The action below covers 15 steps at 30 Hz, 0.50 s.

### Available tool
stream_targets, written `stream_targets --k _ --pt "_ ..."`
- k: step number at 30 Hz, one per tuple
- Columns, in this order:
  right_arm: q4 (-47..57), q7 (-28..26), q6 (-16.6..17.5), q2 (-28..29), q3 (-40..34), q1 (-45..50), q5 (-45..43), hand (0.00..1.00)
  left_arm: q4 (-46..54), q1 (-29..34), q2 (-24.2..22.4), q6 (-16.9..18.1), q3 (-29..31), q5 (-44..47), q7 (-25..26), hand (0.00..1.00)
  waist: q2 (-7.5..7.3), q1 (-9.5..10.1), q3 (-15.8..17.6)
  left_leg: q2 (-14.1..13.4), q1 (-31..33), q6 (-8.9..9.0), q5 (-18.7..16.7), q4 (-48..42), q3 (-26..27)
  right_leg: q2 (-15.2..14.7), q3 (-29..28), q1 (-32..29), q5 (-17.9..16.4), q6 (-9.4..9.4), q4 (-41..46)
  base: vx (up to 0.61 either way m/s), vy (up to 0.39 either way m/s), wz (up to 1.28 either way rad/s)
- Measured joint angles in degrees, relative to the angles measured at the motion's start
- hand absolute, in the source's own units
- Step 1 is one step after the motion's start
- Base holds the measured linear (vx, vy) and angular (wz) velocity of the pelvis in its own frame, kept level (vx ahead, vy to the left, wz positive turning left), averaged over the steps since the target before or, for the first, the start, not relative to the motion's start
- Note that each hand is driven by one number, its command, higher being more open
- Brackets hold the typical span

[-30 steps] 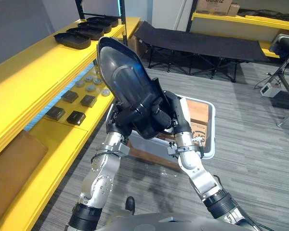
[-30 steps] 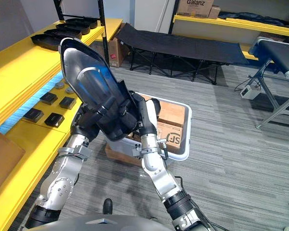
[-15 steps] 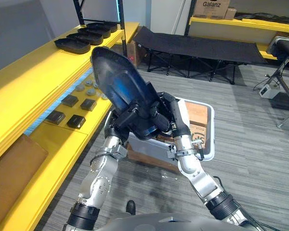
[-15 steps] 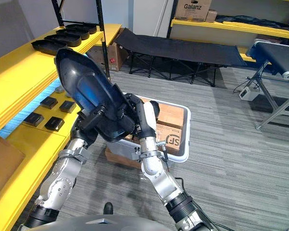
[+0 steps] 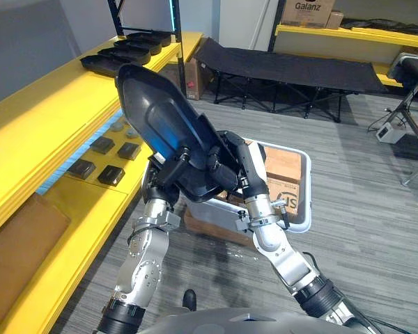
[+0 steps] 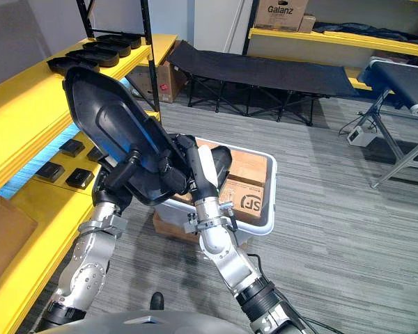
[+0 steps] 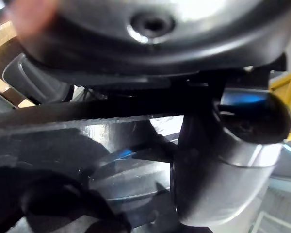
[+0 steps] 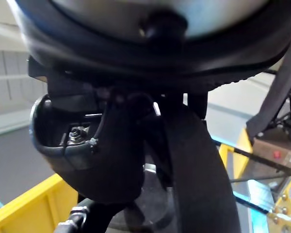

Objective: Walk over and take three plastic housings, then place them on the shelf

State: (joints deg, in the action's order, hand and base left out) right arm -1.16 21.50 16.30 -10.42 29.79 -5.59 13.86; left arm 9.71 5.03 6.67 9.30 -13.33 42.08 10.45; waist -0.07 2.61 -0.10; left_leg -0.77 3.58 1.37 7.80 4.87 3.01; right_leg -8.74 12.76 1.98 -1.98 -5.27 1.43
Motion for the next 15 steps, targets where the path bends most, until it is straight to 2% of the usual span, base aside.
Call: stream_targets --k 9,11,15 --pt "3.7 -3.1 5.2 1.6 -0.6 2.5 -3.1 1.00 3.8 0.0 -1.6 0.6 0.8 -3.7 2.1 0.00 -0.04 -0.50 0.0 -0.2 -0.2 0.13 -0.2 0.0 1.6 0.0 -1.1 -0.7 0.1 0.06 0.0 0.01 -0.001 -0.09" --pt "3.8 -4.6 5.5 2.3 -1.3 2.5 -4.5 1.00 5.3 0.0 -2.3 0.6 1.2 -7.4 3.1 0.00 -0.06 -0.68 0.0 -0.3 -0.6 0.21 -0.4 0.0 2.0 0.0 -1.5 -0.7 0.2 0.06 0.0 0.01 0.001 -0.13" --pt "4.2 -9.5 5.3 2.3 -1.6 2.5 -14.3 1.00 7.1 -0.3 -2.4 0.7 1.8 -20.8 6.5 0.00 -0.11 -1.01 -0.1 -0.5 -1.1 0.23 -0.6 0.0 2.6 0.1 -2.1 -0.5 0.2 0.09 0.0 0.01 -0.001 -0.09"
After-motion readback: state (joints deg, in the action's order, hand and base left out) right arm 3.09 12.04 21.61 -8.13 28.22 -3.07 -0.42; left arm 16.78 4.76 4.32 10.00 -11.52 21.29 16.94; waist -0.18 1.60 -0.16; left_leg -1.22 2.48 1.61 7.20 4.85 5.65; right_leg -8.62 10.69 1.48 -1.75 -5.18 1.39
